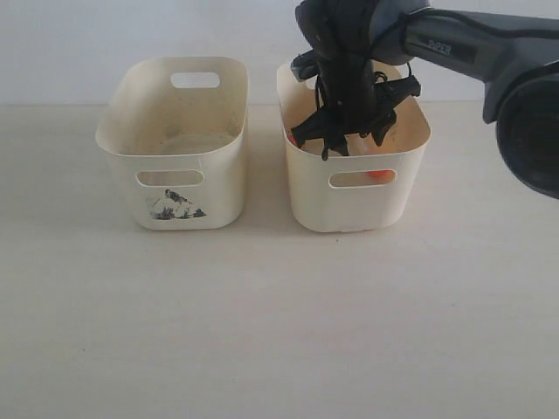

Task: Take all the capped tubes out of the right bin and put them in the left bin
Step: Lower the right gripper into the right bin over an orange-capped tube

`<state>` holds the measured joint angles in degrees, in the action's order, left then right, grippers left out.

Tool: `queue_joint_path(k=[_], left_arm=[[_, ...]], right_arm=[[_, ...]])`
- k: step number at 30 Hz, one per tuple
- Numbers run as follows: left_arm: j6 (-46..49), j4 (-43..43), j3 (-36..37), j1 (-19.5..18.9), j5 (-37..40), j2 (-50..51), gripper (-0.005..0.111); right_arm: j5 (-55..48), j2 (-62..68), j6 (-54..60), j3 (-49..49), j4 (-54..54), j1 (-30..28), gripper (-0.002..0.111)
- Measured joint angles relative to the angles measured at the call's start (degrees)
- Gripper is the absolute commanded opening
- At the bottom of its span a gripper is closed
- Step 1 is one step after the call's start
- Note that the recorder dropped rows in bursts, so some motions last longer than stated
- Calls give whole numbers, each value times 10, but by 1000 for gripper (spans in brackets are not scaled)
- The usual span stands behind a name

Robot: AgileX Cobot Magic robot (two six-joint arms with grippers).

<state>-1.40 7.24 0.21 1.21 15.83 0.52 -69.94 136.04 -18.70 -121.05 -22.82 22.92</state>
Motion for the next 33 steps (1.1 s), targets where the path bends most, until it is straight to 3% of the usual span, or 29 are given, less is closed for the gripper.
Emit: queue_joint_path(k=[4,10,33], left_arm=[[0,0,0,0,0,0,4],[0,0,0,0,0,0,4],[0,0,0,0,0,0,4]], right_arm=[[0,0,-8,0,0,0,50],[0,6,-17,2,0,0,71],[0,7,-49,3,-20,0,71]])
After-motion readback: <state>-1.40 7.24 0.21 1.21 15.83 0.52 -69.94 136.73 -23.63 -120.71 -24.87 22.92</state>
